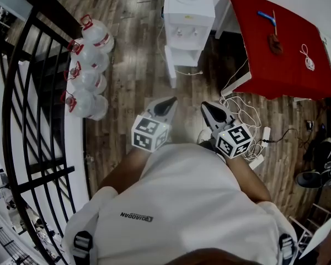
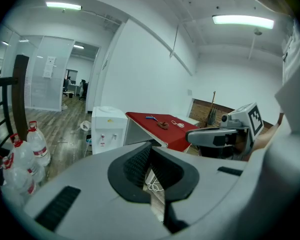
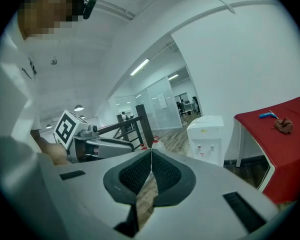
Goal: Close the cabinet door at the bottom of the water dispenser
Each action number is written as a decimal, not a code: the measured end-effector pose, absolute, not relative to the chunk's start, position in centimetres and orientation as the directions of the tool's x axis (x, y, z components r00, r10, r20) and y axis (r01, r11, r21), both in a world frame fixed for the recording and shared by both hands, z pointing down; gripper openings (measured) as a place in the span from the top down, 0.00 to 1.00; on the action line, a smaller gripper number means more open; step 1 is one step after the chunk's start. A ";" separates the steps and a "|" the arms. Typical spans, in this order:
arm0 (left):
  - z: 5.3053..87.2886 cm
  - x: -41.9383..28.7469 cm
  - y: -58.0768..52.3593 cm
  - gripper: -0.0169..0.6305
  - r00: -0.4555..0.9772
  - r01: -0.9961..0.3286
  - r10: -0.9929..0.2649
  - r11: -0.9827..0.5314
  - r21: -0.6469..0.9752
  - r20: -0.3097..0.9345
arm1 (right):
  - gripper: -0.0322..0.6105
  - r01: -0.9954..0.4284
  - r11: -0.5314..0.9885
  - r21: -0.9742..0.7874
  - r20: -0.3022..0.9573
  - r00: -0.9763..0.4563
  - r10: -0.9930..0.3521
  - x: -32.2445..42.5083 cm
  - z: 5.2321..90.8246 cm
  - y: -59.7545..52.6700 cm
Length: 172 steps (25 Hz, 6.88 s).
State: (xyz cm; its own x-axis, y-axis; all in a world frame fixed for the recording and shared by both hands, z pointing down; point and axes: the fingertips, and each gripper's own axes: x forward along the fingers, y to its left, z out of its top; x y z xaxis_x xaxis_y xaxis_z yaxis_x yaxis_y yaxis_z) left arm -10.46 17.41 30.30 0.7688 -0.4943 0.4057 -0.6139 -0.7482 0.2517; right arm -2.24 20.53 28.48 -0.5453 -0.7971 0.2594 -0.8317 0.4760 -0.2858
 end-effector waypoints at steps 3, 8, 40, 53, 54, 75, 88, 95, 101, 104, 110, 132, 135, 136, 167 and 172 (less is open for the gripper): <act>30.4 -7.9 17.4 0.98 0.758 -0.629 -0.509 -0.735 0.253 0.408 | 0.92 -0.815 0.503 -0.287 0.253 -0.571 -0.781 0.1 28.3 20.2; 30.8 -4.2 17.5 0.98 0.736 -0.660 -0.537 -0.706 0.257 0.412 | 0.92 -0.786 0.544 -0.295 0.254 -0.613 -0.748 3.5 28.7 19.6; 35.2 -2.1 17.9 0.98 0.541 -0.834 -0.639 -0.491 0.252 0.547 | 0.92 -0.648 0.621 -0.440 0.276 -0.756 -0.593 8.4 33.6 16.7; 39.0 -5.9 8.3 0.98 0.553 -0.827 -0.602 -0.480 0.292 0.576 | 0.92 -0.704 0.566 -0.429 0.383 -0.710 -0.591 5.9 37.1 8.4; 39.4 -6.3 7.5 0.98 0.553 -0.826 -0.598 -0.482 0.291 0.580 | 0.92 -0.707 0.564 -0.426 0.393 -0.706 -0.589 5.5 37.3 7.7; 50.6 -14.0 -5.6 0.98 0.523 -0.831 -0.484 -0.471 0.295 0.702 | 0.92 -0.763 0.551 -0.337 0.558 -0.633 -0.536 -0.2 43.2 -4.0; 64.3 -9.9 -8.5 0.98 0.451 -0.881 -0.436 -0.357 0.311 0.779 | 0.91 -0.732 0.527 -0.431 0.594 -0.670 -0.445 2.1 52.6 -8.9; 74.7 -8.4 -8.2 0.98 0.419 -0.890 -0.354 -0.341 0.302 0.836 | 0.92 -0.721 0.497 -0.483 0.596 -0.687 -0.417 3.2 56.4 -9.2; 82.4 -9.7 -8.0 0.98 0.373 -0.919 -0.298 -0.252 0.305 0.879 | 0.92 -0.724 0.462 -0.513 0.620 -0.684 -0.384 4.2 60.3 -7.7; 84.7 -10.1 -8.3 0.98 0.358 -0.924 -0.293 -0.247 0.292 0.887 | 0.92 -0.725 0.450 -0.522 0.626 -0.684 -0.375 4.5 61.8 -7.3; 87.4 -9.6 -8.7 0.98 0.378 -0.922 -0.297 -0.208 0.327 0.877 | 0.92 -0.718 0.439 -0.540 0.620 -0.692 -0.369 5.3 63.7 -6.9; 89.9 -6.1 -8.8 0.87 0.453 -0.887 -0.225 -0.209 0.412 0.862 | 0.92 -0.715 0.396 -0.577 0.612 -0.699 -0.370 6.7 64.6 -7.1; 89.9 -4.3 -8.7 0.87 0.480 -0.869 -0.204 -0.242 0.431 0.853 | 0.92 -0.717 0.386 -0.580 0.609 -0.696 -0.380 7.1 64.2 -7.3; 89.8 -3.6 -8.8 0.86 0.488 -0.863 -0.198 -0.257 0.435 0.850 | 0.92 -0.720 0.381 -0.580 0.608 -0.694 -0.386 7.3 64.0 -7.4; 90.2 12.6 -19.2 0.93 0.514 -0.816 -0.281 -0.450 0.361 0.811 | 0.92 -0.759 0.223 -0.612 0.563 -0.615 -0.552 17.6 60.3 -8.5; 90.7 13.8 -20.5 0.93 0.509 -0.823 -0.286 -0.438 0.362 0.812 | 0.92 -0.750 0.226 -0.622 0.552 -0.624 -0.553 17.7 60.1 -8.6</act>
State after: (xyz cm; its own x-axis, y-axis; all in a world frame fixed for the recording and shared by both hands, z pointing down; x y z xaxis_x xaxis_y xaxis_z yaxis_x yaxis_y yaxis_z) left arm 13.84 -20.54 90.67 0.5095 -0.2858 0.8117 -0.8227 -0.4383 0.3620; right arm 17.72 -8.64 60.07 -0.6244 -0.5530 0.5516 -0.7497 0.2261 -0.6219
